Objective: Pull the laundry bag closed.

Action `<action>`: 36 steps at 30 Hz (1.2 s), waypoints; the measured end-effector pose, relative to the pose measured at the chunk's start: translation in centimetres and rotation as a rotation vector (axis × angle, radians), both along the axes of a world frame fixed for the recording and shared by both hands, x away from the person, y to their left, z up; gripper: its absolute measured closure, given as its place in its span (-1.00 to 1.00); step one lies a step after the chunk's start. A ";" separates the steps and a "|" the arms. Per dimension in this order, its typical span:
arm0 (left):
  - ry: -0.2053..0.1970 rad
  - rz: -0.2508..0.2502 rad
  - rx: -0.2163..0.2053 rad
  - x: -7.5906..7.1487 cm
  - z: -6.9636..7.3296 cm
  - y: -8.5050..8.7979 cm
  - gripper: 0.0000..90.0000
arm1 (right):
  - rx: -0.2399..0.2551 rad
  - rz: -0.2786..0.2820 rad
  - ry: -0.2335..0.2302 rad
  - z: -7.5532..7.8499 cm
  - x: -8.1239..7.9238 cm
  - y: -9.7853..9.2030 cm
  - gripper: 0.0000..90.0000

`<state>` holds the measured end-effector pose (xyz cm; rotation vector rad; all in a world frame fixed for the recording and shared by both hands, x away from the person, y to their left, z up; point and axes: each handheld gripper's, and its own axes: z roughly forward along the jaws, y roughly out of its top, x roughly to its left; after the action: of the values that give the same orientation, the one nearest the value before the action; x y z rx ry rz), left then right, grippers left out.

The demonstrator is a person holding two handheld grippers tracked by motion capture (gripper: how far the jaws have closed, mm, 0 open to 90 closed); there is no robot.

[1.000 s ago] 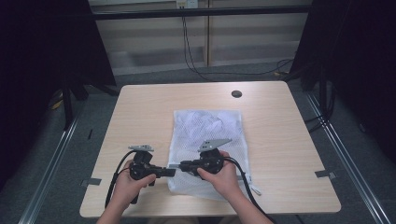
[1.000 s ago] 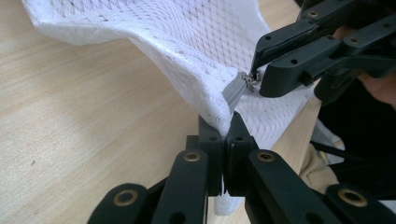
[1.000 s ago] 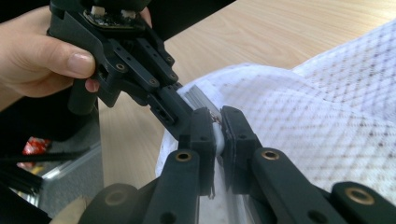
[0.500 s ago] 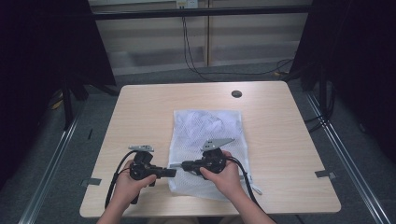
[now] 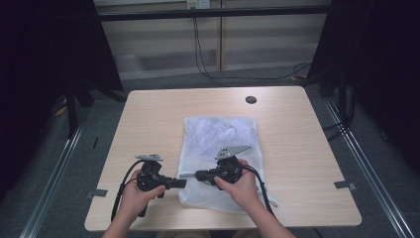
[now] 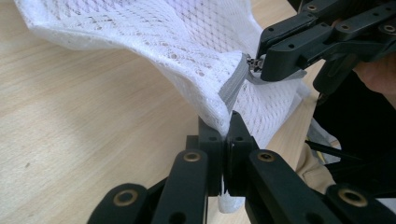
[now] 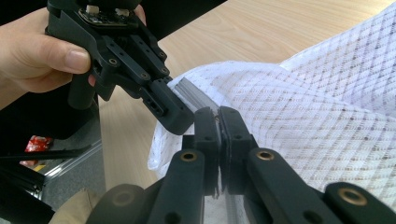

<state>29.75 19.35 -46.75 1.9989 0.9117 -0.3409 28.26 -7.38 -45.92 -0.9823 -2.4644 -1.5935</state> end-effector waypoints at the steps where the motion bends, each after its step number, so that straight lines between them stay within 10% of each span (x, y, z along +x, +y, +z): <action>1: 0.000 -0.003 0.004 0.0 0.0 0.0 0.96 | -0.003 0.002 -0.001 0.1 0.0 0.0 0.94; 36: 0.005 -0.004 0.024 -0.1 -0.1 0.0 0.96 | 0.009 -0.004 0.027 -0.1 0.0 -1.7 0.94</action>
<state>29.68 19.34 -46.80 2.0225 0.9189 -0.3382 28.30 -9.10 -46.05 -1.0013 -2.4374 -1.5807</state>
